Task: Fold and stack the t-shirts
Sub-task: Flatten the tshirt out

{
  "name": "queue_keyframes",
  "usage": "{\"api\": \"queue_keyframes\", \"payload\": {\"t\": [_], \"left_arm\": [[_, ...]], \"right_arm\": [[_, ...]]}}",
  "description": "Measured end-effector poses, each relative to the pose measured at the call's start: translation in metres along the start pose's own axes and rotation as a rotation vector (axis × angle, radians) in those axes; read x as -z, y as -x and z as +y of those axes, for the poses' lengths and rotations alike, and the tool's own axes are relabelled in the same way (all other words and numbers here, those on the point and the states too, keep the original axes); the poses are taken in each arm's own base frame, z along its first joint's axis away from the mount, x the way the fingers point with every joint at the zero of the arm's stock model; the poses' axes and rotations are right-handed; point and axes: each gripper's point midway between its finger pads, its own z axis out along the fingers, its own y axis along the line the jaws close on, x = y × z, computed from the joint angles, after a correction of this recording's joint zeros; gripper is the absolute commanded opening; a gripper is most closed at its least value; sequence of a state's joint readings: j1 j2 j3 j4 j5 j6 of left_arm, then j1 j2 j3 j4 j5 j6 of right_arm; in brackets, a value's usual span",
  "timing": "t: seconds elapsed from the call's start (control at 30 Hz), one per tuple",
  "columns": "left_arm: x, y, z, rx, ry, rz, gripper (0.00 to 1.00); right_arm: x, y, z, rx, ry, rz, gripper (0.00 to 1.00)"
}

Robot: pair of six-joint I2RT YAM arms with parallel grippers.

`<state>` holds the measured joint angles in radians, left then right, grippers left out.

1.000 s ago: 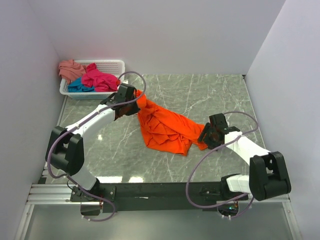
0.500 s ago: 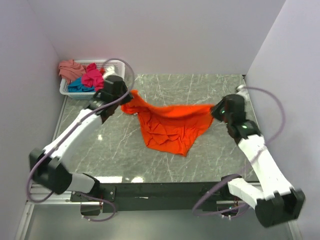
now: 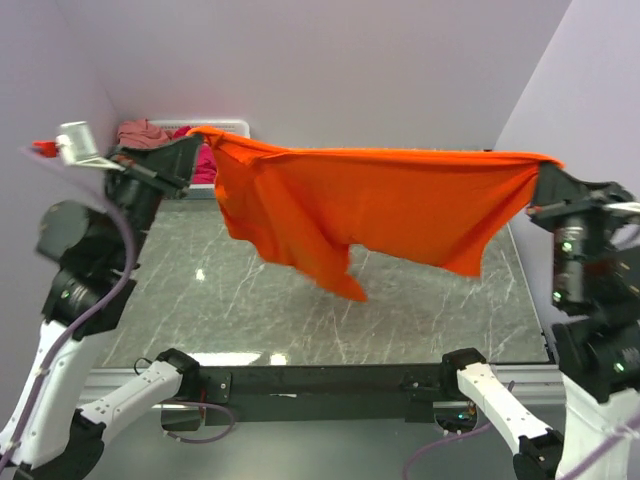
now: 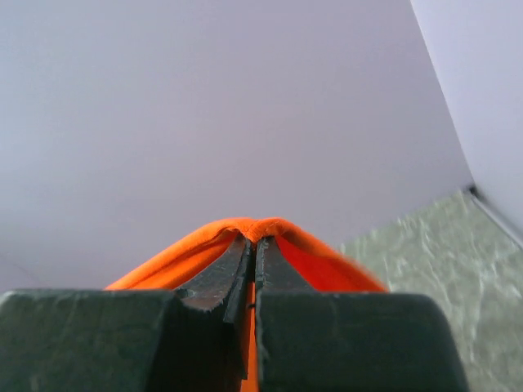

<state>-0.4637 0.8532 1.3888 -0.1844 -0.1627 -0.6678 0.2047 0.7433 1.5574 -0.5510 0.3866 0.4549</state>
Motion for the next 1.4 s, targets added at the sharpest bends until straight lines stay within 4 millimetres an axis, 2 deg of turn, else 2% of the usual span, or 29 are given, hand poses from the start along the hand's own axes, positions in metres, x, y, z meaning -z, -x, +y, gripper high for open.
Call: {"api": "queue_keyframes", "payload": {"t": [0.1, 0.27, 0.37, 0.47, 0.53, 0.63, 0.67, 0.7, 0.77, 0.87, 0.9, 0.97, 1.0, 1.03, 1.07, 1.1, 1.13, 1.2, 1.23, 1.3, 1.33, 1.4], "left_arm": [[0.017, 0.028, -0.036, 0.001, -0.133, -0.038, 0.01], [0.032, 0.054, -0.065, -0.011, -0.232, -0.074, 0.01], [0.039, 0.066, -0.078, -0.017, -0.275, -0.089, 0.01], [0.041, 0.073, -0.085, -0.021, -0.292, -0.101, 0.01], [0.033, 0.074, -0.086, -0.025, -0.283, -0.104, 0.01], [0.002, 0.07, -0.081, -0.032, -0.236, -0.097, 0.01], [-0.017, 0.062, -0.074, -0.037, -0.2, -0.086, 0.01], [-0.033, 0.055, -0.066, -0.043, -0.168, -0.078, 0.01], [-0.077, 0.023, -0.037, -0.068, -0.061, -0.037, 0.01], [-0.14, -0.042, 0.02, -0.125, 0.097, 0.063, 0.01], [-0.163, -0.074, 0.046, -0.147, 0.146, 0.118, 0.02], [-0.198, -0.135, 0.098, -0.188, 0.226, 0.223, 0.16], [-0.213, -0.171, 0.131, -0.204, 0.27, 0.291, 0.22], [-0.223, -0.198, 0.157, -0.214, 0.305, 0.336, 0.46], [-0.233, -0.231, 0.189, -0.231, 0.348, 0.401, 0.63], [-0.241, -0.262, 0.22, -0.242, 0.385, 0.457, 0.75], [-0.248, -0.294, 0.251, -0.247, 0.429, 0.516, 0.99], [-0.255, -0.331, 0.288, -0.256, 0.466, 0.584, 0.99], [-0.253, -0.348, 0.304, -0.258, 0.487, 0.616, 0.99], [-0.237, -0.368, 0.323, -0.264, 0.531, 0.683, 0.99], [-0.23, -0.373, 0.325, -0.269, 0.537, 0.699, 0.99], [-0.213, -0.373, 0.318, -0.279, 0.536, 0.723, 0.99]], "right_arm": [[0.019, 0.036, 0.013, -0.004, 0.057, -0.063, 0.0], [0.05, 0.08, 0.028, -0.005, 0.135, -0.139, 0.0], [0.061, 0.097, 0.031, -0.002, 0.153, -0.176, 0.0], [0.062, 0.101, 0.028, 0.012, 0.135, -0.19, 0.0], [0.055, 0.097, 0.022, 0.026, 0.097, -0.187, 0.0], [0.033, 0.083, 0.011, 0.061, 0.014, -0.168, 0.0], [0.022, 0.074, 0.006, 0.076, -0.022, -0.156, 0.0], [0.008, 0.063, 0.0, 0.095, -0.063, -0.141, 0.0], [-0.022, 0.033, -0.015, 0.148, -0.159, -0.097, 0.0], [-0.071, -0.03, -0.045, 0.24, -0.289, 0.01, 0.0], [-0.089, -0.057, -0.061, 0.27, -0.333, 0.063, 0.0], [-0.117, -0.097, -0.092, 0.296, -0.393, 0.143, 0.0], [-0.134, -0.126, -0.113, 0.301, -0.421, 0.198, 0.0], [-0.147, -0.157, -0.136, 0.306, -0.45, 0.263, 0.0], [-0.159, -0.19, -0.157, 0.303, -0.465, 0.339, 0.02], [-0.168, -0.221, -0.178, 0.297, -0.487, 0.416, 0.1], [-0.177, -0.251, -0.2, 0.29, -0.508, 0.498, 0.31], [-0.19, -0.297, -0.229, 0.259, -0.538, 0.614, 0.84], [-0.197, -0.318, -0.241, 0.252, -0.544, 0.669, 0.9], [-0.203, -0.345, -0.256, 0.243, -0.545, 0.745, 0.91], [-0.202, -0.356, -0.26, 0.232, -0.542, 0.774, 0.91], [-0.196, -0.363, -0.259, 0.218, -0.531, 0.807, 0.92]]}}
